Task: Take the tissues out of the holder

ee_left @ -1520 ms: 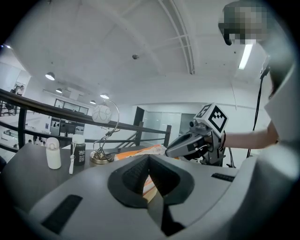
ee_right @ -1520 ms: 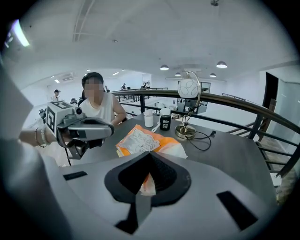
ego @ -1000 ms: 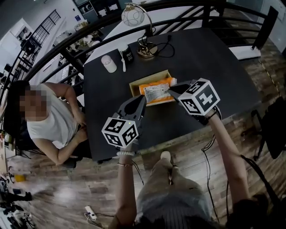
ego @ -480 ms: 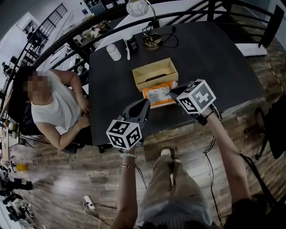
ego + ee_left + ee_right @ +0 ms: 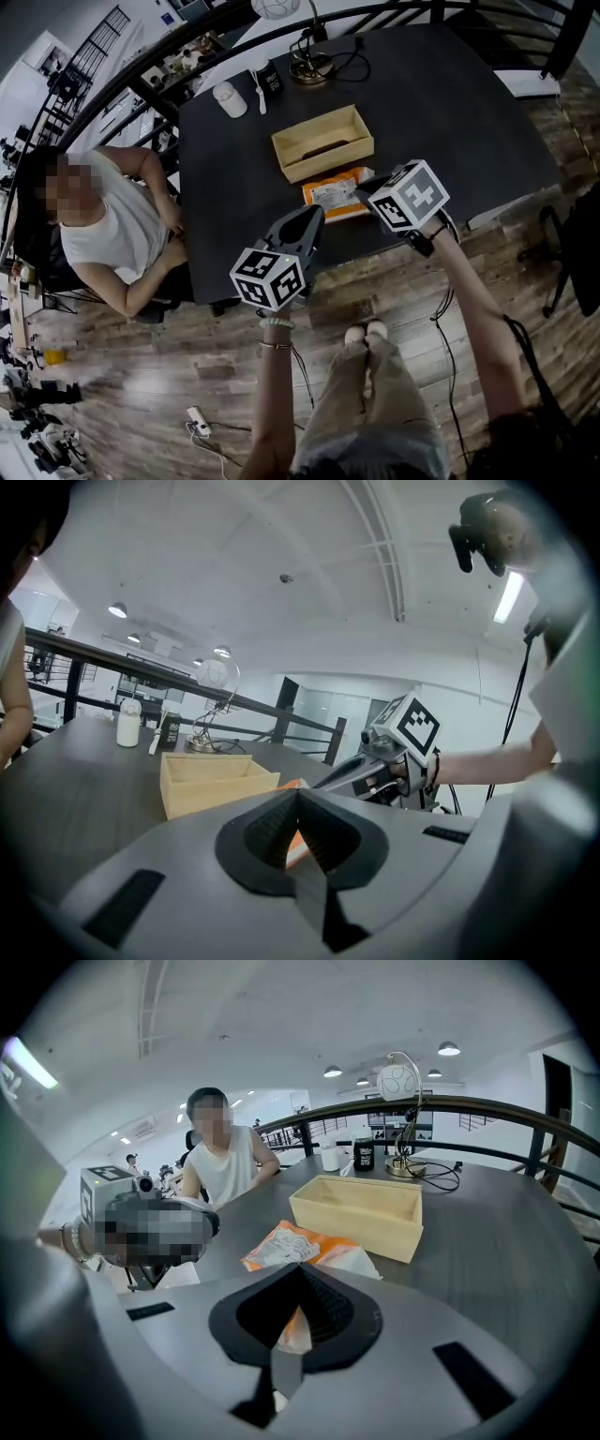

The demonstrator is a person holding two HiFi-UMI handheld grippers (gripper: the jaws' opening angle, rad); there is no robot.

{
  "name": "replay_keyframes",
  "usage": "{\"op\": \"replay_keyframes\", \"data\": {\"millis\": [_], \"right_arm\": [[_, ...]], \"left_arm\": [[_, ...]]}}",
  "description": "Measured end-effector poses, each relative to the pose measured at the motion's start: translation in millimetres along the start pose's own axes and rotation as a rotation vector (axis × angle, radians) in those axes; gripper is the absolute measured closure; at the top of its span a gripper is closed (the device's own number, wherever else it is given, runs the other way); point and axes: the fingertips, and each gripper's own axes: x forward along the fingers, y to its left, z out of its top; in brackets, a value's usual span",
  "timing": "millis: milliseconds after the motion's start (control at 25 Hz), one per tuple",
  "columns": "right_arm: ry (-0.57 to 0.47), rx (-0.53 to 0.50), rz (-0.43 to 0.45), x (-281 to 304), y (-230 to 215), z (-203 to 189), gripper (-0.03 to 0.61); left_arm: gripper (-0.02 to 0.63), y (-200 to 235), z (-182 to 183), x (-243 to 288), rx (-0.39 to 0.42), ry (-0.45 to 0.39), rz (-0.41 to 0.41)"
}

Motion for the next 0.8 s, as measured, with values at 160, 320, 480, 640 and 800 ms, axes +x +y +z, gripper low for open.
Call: {"op": "replay_keyframes", "data": {"millis": [160, 320, 480, 640, 800], "right_arm": [[0.001, 0.030, 0.007, 4.3, -0.7, -5.2, 0.563], [0.007, 0.051, -0.004, 7.8, -3.7, -6.0, 0.563], [0.039, 0.053, -0.042, 15.1, -9.4, -11.8, 0.561], [0.070, 0.048, -0.092, 20.4, -17.7, -19.2, 0.561], [0.058, 0.070, -0.091, 21.4, -20.3, -19.5, 0.561]], "left_arm": [[0.606, -1.2, -9.1, 0.4, -0.019, 0.015, -0.005], [0.606, -0.5, -12.3, -0.5, -0.024, 0.019, -0.008], [0.606, 3.7, -13.3, -2.0, -0.030, 0.019, -0.002], [0.606, 4.4, -15.3, 1.2, -0.030, 0.031, -0.007], [0.606, 2.8, -17.1, 3.6, -0.036, 0.034, -0.008]]}}
